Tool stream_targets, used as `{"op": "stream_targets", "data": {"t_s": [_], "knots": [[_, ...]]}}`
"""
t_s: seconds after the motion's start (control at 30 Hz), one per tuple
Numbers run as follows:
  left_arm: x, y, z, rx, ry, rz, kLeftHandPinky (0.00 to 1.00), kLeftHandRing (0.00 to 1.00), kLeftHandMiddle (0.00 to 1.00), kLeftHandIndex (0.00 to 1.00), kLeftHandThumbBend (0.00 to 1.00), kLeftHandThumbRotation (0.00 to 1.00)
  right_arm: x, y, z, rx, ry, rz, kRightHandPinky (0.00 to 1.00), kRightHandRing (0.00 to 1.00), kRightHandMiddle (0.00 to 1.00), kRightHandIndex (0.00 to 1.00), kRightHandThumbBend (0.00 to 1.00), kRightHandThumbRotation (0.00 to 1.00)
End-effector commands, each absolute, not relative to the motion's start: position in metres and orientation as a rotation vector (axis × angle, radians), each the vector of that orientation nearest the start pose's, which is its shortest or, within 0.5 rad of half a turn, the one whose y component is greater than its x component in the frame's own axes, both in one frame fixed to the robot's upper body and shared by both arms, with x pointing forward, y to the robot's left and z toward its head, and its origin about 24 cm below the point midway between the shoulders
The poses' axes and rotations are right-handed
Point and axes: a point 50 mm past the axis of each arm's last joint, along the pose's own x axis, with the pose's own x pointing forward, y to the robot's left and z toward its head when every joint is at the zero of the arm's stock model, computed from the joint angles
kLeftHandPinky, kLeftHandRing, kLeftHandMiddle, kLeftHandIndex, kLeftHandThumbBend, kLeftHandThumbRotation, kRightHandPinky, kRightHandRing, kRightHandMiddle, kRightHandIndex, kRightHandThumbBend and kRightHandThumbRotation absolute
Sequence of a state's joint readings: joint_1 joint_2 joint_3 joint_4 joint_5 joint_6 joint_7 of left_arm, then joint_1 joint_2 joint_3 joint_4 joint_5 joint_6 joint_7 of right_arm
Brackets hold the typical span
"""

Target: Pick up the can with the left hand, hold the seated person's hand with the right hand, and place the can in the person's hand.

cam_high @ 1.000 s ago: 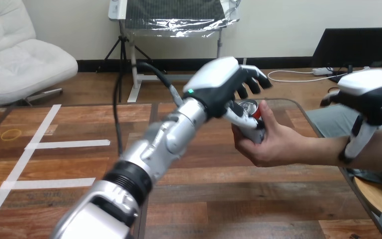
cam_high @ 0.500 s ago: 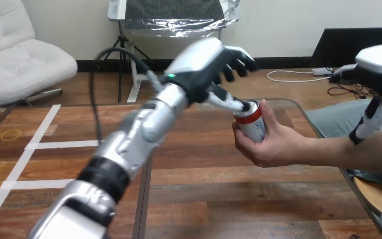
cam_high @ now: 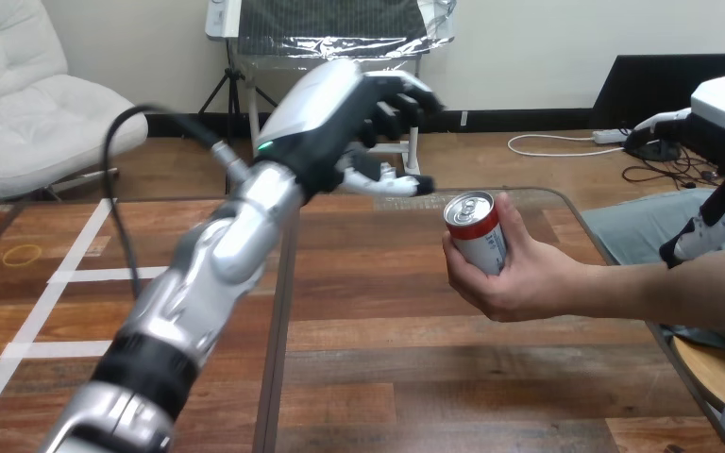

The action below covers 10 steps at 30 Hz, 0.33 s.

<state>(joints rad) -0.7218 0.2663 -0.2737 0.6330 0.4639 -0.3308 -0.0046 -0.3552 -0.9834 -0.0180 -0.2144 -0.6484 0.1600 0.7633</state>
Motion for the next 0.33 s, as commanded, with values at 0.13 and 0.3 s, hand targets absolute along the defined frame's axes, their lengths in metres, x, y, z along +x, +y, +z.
{"op": "stream_targets", "data": {"t_s": [0.13,0.3], "knots": [[0.348,0.119,0.140,0.757,-0.499,-0.308,0.56,0.64,0.68,0.68,0.65,0.03,0.260,-0.246,0.236,-1.554,-0.016,0.178,0.78,0.87,0.88,0.83,0.67,0.02],[0.336,0.125,0.135,0.664,-0.513,-0.276,0.58,0.66,0.69,0.68,0.64,0.03,0.248,-0.240,0.231,-1.469,-0.130,0.147,0.73,0.84,0.86,0.81,0.66,0.01]]}}
